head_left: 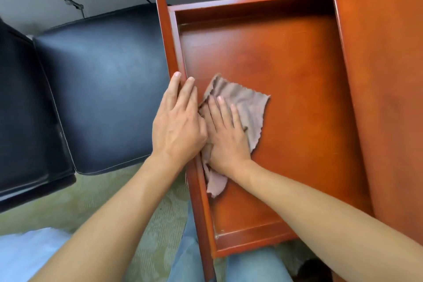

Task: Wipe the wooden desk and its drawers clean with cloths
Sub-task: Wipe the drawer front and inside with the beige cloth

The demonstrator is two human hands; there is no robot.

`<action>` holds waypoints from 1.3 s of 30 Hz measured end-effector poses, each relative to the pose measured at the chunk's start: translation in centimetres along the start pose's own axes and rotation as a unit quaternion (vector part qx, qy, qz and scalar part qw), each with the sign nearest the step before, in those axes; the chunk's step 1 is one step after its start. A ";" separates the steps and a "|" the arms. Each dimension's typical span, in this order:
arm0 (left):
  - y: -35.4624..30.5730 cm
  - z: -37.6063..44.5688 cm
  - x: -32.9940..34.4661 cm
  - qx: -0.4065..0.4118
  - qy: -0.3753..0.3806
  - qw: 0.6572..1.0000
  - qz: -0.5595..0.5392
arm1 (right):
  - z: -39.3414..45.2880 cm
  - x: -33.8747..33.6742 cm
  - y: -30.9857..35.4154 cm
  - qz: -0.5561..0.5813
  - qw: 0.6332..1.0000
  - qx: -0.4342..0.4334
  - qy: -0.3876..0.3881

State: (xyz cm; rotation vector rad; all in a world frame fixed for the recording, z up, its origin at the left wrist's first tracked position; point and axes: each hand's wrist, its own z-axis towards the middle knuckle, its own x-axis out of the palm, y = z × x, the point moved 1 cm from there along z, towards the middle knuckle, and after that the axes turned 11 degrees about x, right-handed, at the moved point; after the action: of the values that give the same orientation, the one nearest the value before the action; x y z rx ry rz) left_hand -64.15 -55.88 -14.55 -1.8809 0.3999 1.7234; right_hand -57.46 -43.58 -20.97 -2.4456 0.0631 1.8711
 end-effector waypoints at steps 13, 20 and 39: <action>-0.8 -1.5 -0.3 -0.051 0.045 0.997 0.031 | 5.8 -2.5 -2.0 0.063 0.986 0.155 -0.012; -4.3 -4.6 0.5 -0.082 0.051 0.993 0.066 | -6.6 1.9 0.8 0.061 0.993 0.100 -0.010; -5.8 -4.5 1.9 -0.111 -0.020 0.994 0.016 | -12.3 2.7 -5.5 -0.073 0.951 -0.298 0.051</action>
State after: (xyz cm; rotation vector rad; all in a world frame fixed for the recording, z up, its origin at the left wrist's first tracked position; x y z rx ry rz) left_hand -56.99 -53.58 -15.16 -1.9984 0.2323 1.8896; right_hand -44.57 -39.02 -20.29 -2.8004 -0.7650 1.9020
